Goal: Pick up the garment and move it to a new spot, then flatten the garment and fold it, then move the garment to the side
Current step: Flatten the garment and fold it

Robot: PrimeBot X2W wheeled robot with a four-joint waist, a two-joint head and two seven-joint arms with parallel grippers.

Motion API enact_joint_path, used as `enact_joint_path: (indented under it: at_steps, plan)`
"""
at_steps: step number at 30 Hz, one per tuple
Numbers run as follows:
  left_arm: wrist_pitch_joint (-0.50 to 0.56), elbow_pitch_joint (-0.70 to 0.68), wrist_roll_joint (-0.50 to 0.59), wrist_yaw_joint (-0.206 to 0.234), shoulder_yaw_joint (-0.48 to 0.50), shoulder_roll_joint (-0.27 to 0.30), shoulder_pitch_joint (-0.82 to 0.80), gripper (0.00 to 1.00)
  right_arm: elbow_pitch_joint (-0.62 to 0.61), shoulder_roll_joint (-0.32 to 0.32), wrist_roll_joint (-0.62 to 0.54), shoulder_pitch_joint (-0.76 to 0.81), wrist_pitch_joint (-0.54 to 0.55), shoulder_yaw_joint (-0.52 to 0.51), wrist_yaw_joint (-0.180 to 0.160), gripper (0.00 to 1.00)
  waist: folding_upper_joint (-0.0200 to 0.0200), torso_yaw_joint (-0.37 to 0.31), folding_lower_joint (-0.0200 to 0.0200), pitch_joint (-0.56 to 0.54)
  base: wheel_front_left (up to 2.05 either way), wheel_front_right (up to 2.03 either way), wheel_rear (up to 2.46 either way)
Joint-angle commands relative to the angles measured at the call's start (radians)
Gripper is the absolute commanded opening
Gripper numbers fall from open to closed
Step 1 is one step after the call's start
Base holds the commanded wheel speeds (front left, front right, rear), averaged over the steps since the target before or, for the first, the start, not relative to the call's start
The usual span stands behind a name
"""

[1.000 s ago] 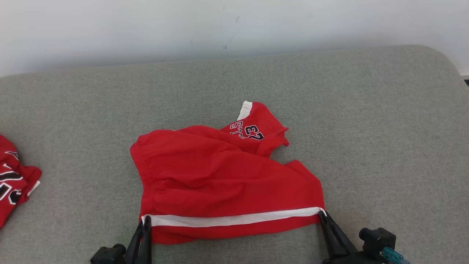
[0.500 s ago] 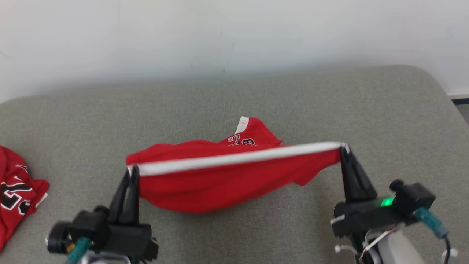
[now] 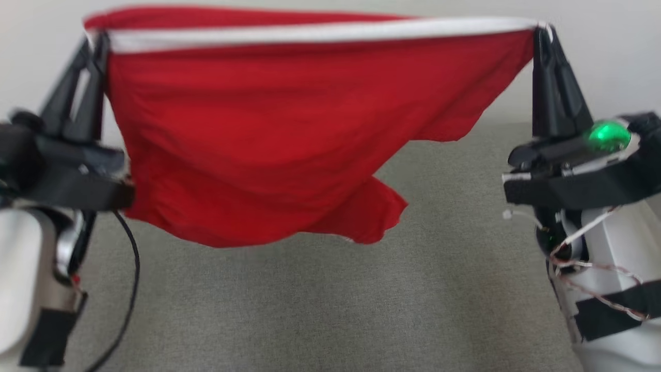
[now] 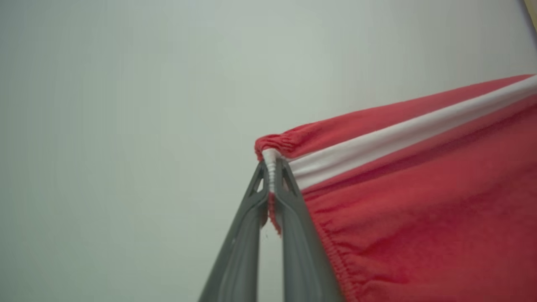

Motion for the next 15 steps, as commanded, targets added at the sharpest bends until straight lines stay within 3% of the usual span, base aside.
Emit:
enact_joint_path:
  at_steps: [1,6,11,15]
  plan:
    - [0.021,0.001,-0.031,0.003,0.002,0.013,-0.038,0.0,0.018,-0.02,0.003,-0.032,0.0,0.009,-0.002,0.0,0.0,0.006,0.0002,0.017,0.0,0.0,0.0]
    - [0.111,0.045,-0.057,0.003,-0.035,0.046,-0.138,0.0,0.129,-0.071,-0.007,-0.156,0.0,0.067,-0.002,0.0,0.0,0.019,0.0002,0.095,0.0,0.0,0.0]
    - [0.17,0.146,-0.066,0.003,-0.08,0.021,-0.217,0.0,0.263,-0.1,-0.009,-0.299,0.0,0.135,-0.002,0.0,0.0,0.033,0.0002,0.25,0.0,0.0,0.0]
    - [0.138,0.255,-0.047,0.009,-0.099,-0.009,-0.358,0.0,0.368,-0.118,-0.033,-0.468,0.0,0.14,-0.002,0.0,0.0,0.039,0.0002,0.384,0.0,0.0,0.0]
